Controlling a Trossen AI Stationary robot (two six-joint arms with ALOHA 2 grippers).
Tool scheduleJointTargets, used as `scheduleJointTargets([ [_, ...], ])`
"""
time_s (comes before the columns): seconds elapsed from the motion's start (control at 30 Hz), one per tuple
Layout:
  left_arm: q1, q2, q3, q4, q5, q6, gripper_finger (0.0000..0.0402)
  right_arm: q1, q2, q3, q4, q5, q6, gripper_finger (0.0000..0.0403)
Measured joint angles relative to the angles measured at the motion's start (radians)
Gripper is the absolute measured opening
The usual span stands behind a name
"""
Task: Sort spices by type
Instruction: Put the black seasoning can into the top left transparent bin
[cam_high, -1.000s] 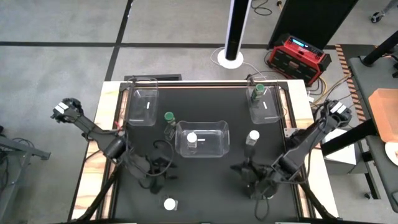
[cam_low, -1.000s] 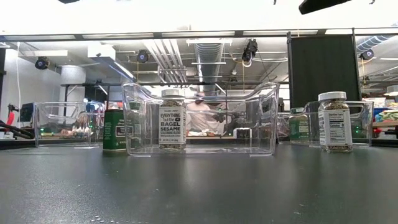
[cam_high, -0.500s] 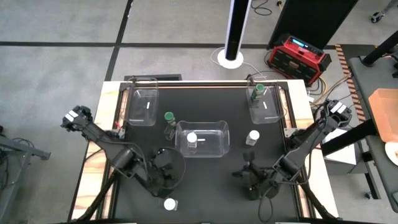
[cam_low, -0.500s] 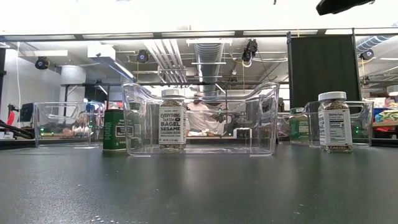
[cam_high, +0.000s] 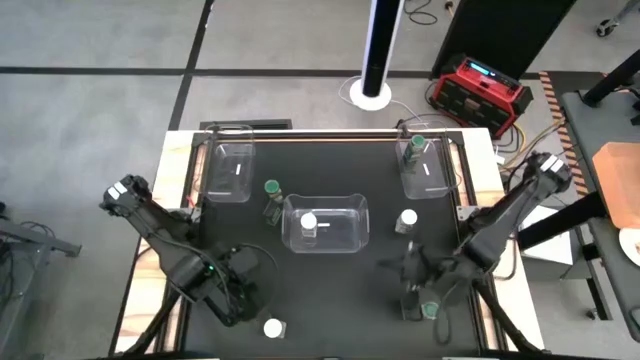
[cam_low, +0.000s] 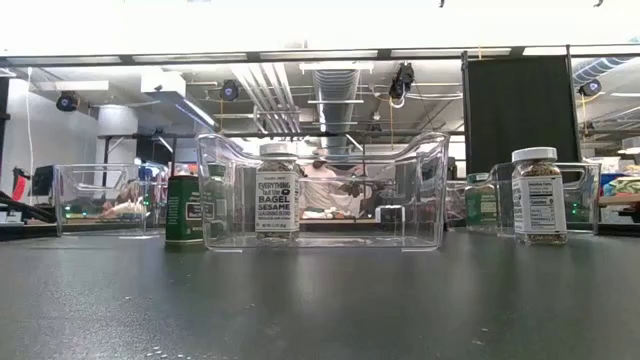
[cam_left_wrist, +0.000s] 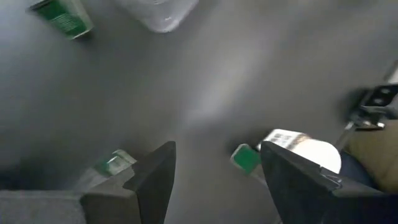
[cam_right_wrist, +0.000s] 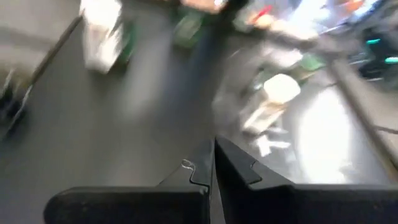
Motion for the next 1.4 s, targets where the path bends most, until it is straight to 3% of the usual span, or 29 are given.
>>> scheduleJointTargets([
  [0.2, -0.019, -0.067, -0.057, -0.088, -0.011, -0.153, 0.0219, -0.017, -0.125, -0.009, -0.054, 0.139, 0.097, 0.0009],
  [0.37, -0.033, -0.093, -0.116, -0.088, 0.028, -0.214, 0.0219, -0.039, -0.146, -0.023, -0.187, 0.237, 0.274, 0.0009],
  [0.53, -0.058, -0.129, -0.182, -0.083, 0.081, -0.305, 0.0219, -0.062, -0.112, -0.036, -0.265, 0.234, 0.363, 0.0009],
  [0.93, -0.116, -0.177, -0.316, -0.075, 0.112, -0.544, 0.0221, -0.068, -0.053, -0.036, -0.257, 0.226, 0.372, 0.0009],
  [1.4, -0.107, -0.179, -0.427, 0.006, 0.158, -0.642, 0.0281, -0.068, -0.053, -0.035, -0.254, 0.226, 0.370, 0.0009],
])
